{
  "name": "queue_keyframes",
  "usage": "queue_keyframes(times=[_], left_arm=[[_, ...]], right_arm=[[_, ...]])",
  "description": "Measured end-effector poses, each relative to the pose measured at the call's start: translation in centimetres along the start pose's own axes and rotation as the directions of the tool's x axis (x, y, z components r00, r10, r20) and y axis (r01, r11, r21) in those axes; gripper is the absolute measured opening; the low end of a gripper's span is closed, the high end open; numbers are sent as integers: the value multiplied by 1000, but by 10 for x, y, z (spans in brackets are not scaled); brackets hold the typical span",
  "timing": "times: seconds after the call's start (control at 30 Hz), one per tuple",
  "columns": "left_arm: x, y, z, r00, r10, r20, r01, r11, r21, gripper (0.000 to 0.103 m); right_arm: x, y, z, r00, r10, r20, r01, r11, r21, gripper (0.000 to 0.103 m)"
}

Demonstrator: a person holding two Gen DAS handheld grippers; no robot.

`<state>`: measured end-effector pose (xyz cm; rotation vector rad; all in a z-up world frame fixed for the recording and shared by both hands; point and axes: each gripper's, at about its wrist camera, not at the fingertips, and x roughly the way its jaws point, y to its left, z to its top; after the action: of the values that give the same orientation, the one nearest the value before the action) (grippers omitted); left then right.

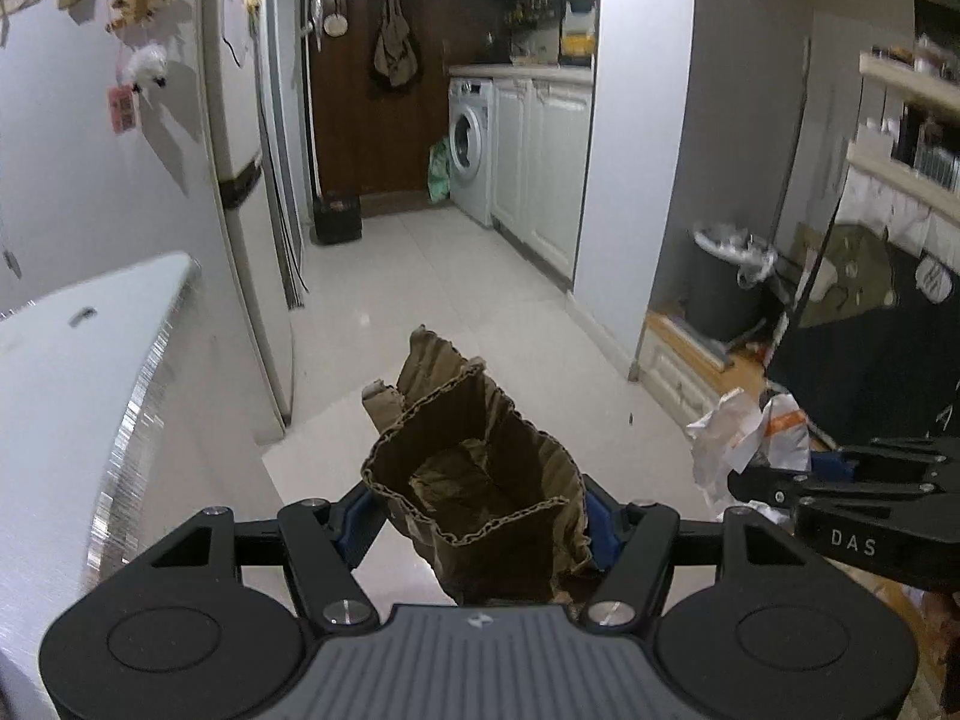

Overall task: Collect trash
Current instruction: 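Lift the cardboard and paper and carry them toward the yellow bin, then open both tools over the bin to drop the cardboard and paper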

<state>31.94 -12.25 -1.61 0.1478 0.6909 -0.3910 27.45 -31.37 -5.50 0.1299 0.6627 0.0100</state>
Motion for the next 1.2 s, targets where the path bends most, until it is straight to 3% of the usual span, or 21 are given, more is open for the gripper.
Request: queue_keyframes(times=[0.3,0.53,0.7,0.87,1.0,1.2], left_arm=[[68,-21,-34,988,-5,-154,8,1000,16,67],[132,-21,-54,956,7,-292,7,999,48,67],[176,-13,-79,922,9,-388,7,999,40,67],[213,-8,-112,878,-45,-477,60,998,15,67],[235,-4,-133,841,-59,-538,82,997,18,67],[260,-5,-160,769,-131,-626,171,985,3,68]], right_arm=[[53,-26,-40,993,-14,-121,19,999,36,27],[120,-39,-70,955,-12,-295,22,999,31,27],[157,-43,-90,915,27,-403,-12,999,39,27],[187,-34,-111,865,54,-498,-68,998,-11,27],[208,-28,-126,829,29,-558,-80,995,-67,28],[227,-32,-133,807,2,-590,-46,997,-60,28]])
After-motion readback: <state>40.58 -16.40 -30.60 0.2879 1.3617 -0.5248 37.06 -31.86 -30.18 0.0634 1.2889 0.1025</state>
